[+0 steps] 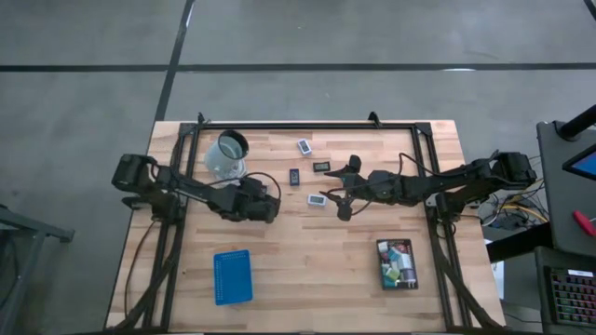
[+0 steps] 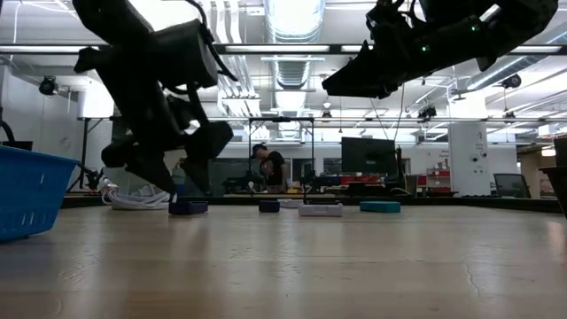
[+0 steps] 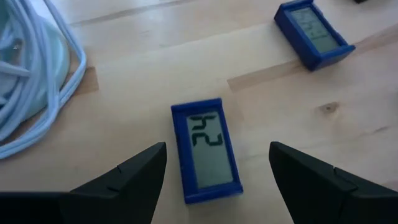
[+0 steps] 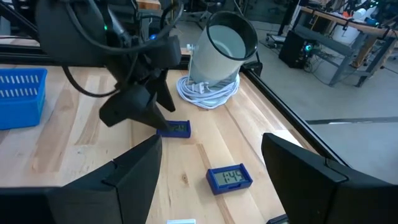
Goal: Pick & Place Office items
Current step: Put the bottom blue digital clock into the blue bin
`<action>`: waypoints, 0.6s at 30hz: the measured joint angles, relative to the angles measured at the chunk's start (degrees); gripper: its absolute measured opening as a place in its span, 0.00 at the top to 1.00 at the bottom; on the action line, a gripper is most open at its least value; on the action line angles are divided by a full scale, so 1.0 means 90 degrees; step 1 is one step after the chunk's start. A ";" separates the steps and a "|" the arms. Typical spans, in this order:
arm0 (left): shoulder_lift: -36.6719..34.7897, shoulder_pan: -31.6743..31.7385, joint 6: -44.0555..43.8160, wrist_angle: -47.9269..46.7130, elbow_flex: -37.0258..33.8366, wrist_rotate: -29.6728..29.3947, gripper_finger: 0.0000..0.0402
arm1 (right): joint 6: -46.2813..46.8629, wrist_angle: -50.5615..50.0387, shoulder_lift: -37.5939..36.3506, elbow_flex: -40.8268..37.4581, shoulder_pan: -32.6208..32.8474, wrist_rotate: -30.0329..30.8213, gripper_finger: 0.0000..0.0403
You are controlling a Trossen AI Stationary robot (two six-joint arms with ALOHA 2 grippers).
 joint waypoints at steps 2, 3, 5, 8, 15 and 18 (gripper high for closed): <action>0.0121 0.0035 0.0011 0.0096 0.0002 0.0018 0.28 | 0.0000 0.0000 0.0000 0.0000 0.0000 0.0000 0.32; 0.0185 0.0053 0.0011 0.0098 0.0000 0.0040 0.28 | 0.0000 0.0000 0.0000 0.0000 0.0000 0.0000 0.32; 0.0264 0.0085 0.0011 0.0158 0.0002 0.0093 0.28 | 0.0000 0.0000 0.0000 0.0000 0.0000 0.0000 0.32; 0.0419 0.0125 0.0002 0.0168 0.0000 0.0124 0.28 | -0.0001 0.0001 0.0000 0.0000 0.0000 0.0000 0.32; 0.0647 0.0194 0.0033 0.0316 0.0002 0.0178 0.28 | -0.0002 0.0002 0.0000 0.0000 0.0000 0.0000 0.32; 0.0683 0.0200 0.0033 0.0337 0.0005 0.0165 0.28 | -0.0001 0.0002 0.0000 -0.0001 0.0000 0.0000 0.32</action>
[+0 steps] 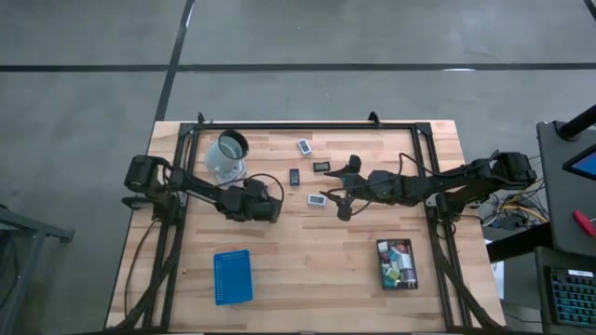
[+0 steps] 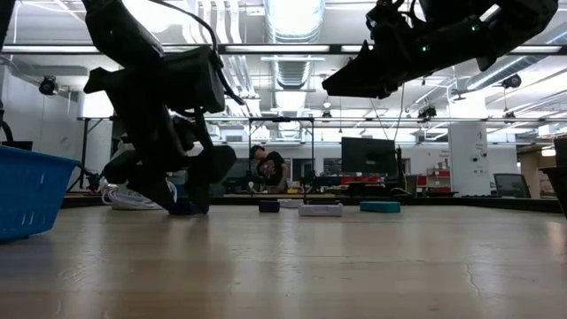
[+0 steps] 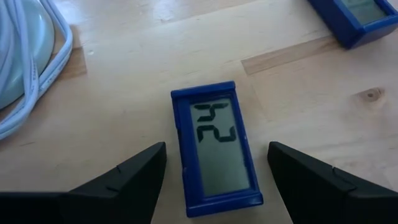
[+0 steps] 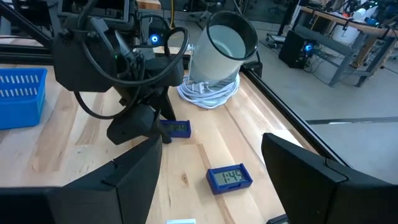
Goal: Pick & Place Office items
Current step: Put the bottom blue digital clock into the blue bin
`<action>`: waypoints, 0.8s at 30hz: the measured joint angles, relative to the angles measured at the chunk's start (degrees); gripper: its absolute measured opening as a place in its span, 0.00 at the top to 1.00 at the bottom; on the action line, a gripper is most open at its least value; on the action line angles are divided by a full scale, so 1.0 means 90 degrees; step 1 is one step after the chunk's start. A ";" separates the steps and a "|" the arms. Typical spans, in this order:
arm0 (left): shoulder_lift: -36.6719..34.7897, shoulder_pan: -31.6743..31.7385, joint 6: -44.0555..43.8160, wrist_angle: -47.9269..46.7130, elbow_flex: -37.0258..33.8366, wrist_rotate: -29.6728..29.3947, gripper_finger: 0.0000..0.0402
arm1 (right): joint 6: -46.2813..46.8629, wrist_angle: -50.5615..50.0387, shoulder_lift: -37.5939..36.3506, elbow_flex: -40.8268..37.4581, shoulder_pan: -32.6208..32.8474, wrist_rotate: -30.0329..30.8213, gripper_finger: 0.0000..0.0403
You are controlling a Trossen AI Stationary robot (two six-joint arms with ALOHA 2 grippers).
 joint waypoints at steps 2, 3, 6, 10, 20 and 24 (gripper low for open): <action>-0.0002 0.0000 0.0002 0.0008 0.0002 0.0002 0.28 | 0.0001 -0.0001 0.0000 0.0001 0.0000 0.0000 0.32; -0.0002 0.0000 0.0006 0.0020 0.0002 0.0003 0.28 | 0.0000 0.0000 0.0000 0.0000 0.0000 0.0001 0.32; -0.0007 0.0000 0.0033 0.0027 0.0002 0.0013 0.30 | -0.0001 -0.0001 0.0000 0.0001 0.0000 0.0000 0.32; -0.0007 0.0005 0.0051 0.0052 0.0002 0.0029 0.36 | 0.0001 0.0000 0.0000 0.0001 0.0000 0.0000 0.32; -0.0007 0.0005 0.0053 0.0049 0.0002 0.0030 0.61 | 0.0001 -0.0001 0.0000 0.0001 0.0000 0.0000 0.32; -0.0007 0.0005 0.0053 0.0046 0.0002 0.0032 0.63 | 0.0001 -0.0001 0.0000 0.0001 0.0000 0.0001 0.32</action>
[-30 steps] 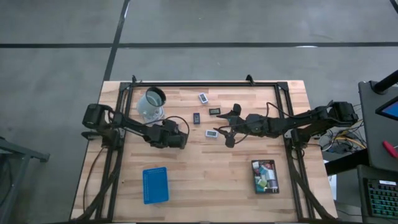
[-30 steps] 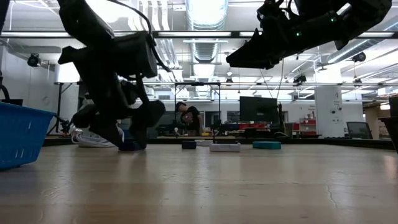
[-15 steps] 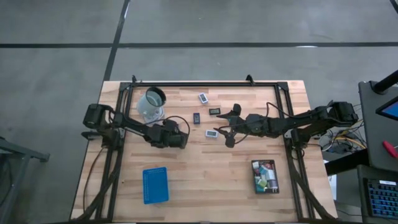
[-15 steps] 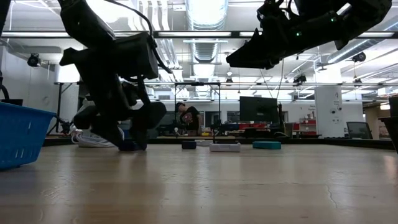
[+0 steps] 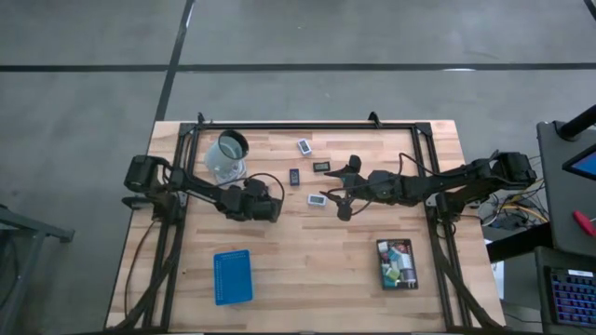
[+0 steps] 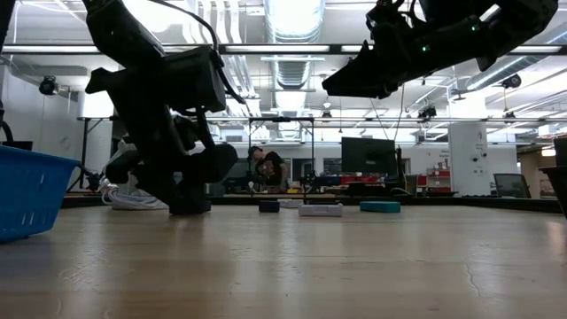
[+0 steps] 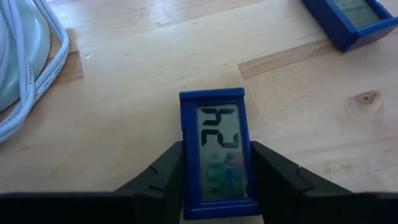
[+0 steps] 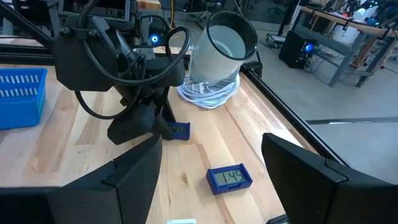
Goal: Pick & Place Office items
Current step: Put the bottom blue digital clock into the blue bin
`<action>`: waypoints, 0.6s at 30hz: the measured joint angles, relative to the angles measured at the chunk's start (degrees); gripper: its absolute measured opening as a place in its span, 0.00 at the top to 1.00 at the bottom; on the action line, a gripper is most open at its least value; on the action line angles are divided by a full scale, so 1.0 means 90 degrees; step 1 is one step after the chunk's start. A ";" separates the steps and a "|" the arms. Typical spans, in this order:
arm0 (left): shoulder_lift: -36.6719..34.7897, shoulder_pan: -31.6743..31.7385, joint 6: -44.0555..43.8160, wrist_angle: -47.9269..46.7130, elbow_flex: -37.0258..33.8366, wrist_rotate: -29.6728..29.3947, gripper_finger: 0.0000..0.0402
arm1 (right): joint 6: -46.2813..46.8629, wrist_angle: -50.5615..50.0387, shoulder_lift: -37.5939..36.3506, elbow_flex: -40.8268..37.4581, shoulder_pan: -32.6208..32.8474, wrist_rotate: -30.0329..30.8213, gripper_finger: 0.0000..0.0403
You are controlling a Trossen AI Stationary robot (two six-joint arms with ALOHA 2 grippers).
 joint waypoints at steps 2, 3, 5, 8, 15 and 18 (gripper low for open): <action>0.0000 0.0000 0.0000 0.0000 0.0000 0.0002 0.62 | 0.0000 -0.0001 0.0000 0.0000 0.0000 -0.0001 0.32; 0.0000 0.0000 0.0000 0.0000 0.0000 0.0005 0.61 | 0.0000 -0.0001 0.0000 -0.0002 0.0000 -0.0001 0.32; 0.0000 0.0000 0.0002 -0.0002 0.0000 0.0014 0.59 | 0.0000 0.0001 0.0000 0.0000 0.0000 -0.0001 0.32; 0.0000 0.0000 0.0046 0.0000 -0.0002 0.0019 0.58 | 0.0000 -0.0001 0.0000 0.0000 0.0000 -0.0001 0.32; -0.0007 0.0000 0.0096 0.0002 -0.0005 0.0027 0.61 | 0.0000 0.0000 0.0000 0.0000 0.0000 -0.0001 0.32; -0.0033 0.0000 0.0159 0.0003 -0.0005 0.0038 0.60 | 0.0000 -0.0001 0.0000 0.0000 0.0000 -0.0001 0.32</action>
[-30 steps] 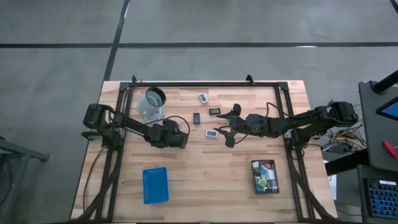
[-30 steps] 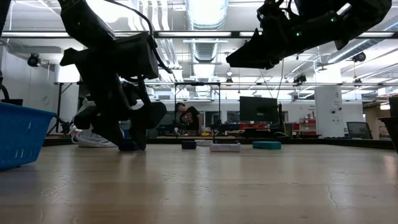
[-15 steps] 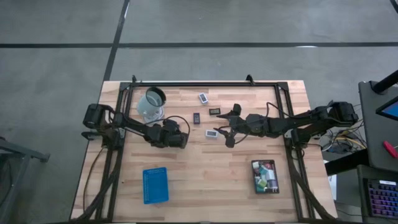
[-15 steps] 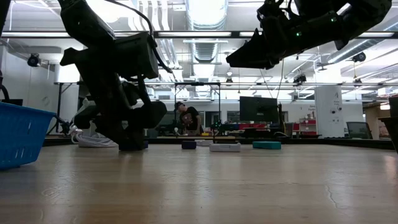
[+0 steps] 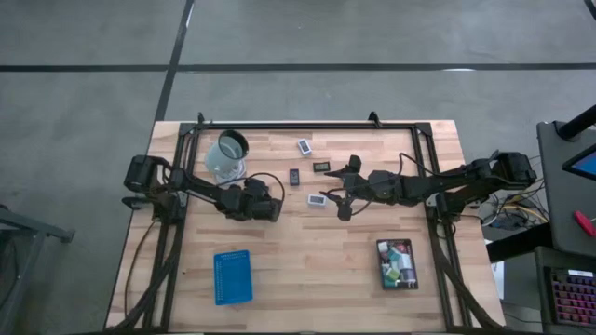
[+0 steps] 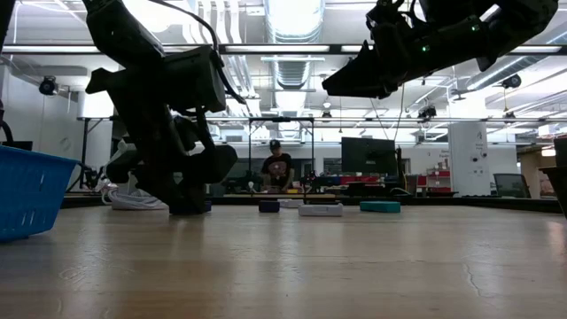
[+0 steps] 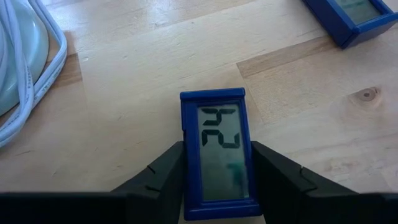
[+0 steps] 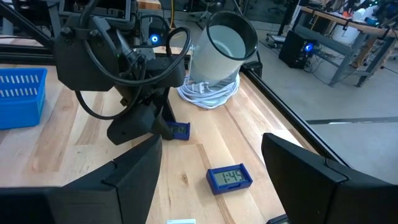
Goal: Pick & Place Office items
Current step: Put the bottom blue digital clock into the blue bin
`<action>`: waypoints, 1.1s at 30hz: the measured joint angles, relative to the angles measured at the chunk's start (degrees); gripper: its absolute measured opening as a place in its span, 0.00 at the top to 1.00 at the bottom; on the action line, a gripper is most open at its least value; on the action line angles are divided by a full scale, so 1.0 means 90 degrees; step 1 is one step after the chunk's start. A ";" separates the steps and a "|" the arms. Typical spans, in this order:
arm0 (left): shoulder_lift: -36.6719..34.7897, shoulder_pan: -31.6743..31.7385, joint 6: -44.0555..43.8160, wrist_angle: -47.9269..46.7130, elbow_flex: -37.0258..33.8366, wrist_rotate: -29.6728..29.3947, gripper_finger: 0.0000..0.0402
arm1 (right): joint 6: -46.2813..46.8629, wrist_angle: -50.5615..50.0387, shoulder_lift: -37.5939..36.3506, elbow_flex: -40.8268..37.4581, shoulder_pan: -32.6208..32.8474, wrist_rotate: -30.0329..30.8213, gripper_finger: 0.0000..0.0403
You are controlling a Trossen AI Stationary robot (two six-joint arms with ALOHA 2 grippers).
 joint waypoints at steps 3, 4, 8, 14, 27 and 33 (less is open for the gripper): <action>-0.0083 0.0005 0.0138 0.0002 -0.0009 0.0032 0.59 | 0.0000 0.0001 0.0000 0.0000 0.0000 0.0000 0.32; -0.0131 0.0003 0.0181 -0.0027 -0.0014 0.0028 0.60 | 0.0000 0.0000 0.0000 0.0000 0.0000 0.0000 0.32; -0.0373 0.0000 0.0373 -0.0027 -0.0014 -0.0114 0.61 | 0.0000 0.0000 0.0000 0.0000 0.0000 0.0001 0.32; -0.0899 -0.0024 0.0775 -0.0036 -0.0012 -0.0264 0.60 | -0.0001 0.0000 0.0000 -0.0002 0.0000 0.0002 0.32; -0.2353 -0.1131 0.2121 -0.0099 -0.0007 -0.1433 0.59 | -0.0002 -0.0002 0.0000 -0.0002 0.0000 0.0000 0.32; -0.2781 -0.2188 0.2131 -0.0175 -0.0094 -0.2506 0.59 | -0.0002 0.0001 0.0000 -0.0002 0.0000 0.0001 0.32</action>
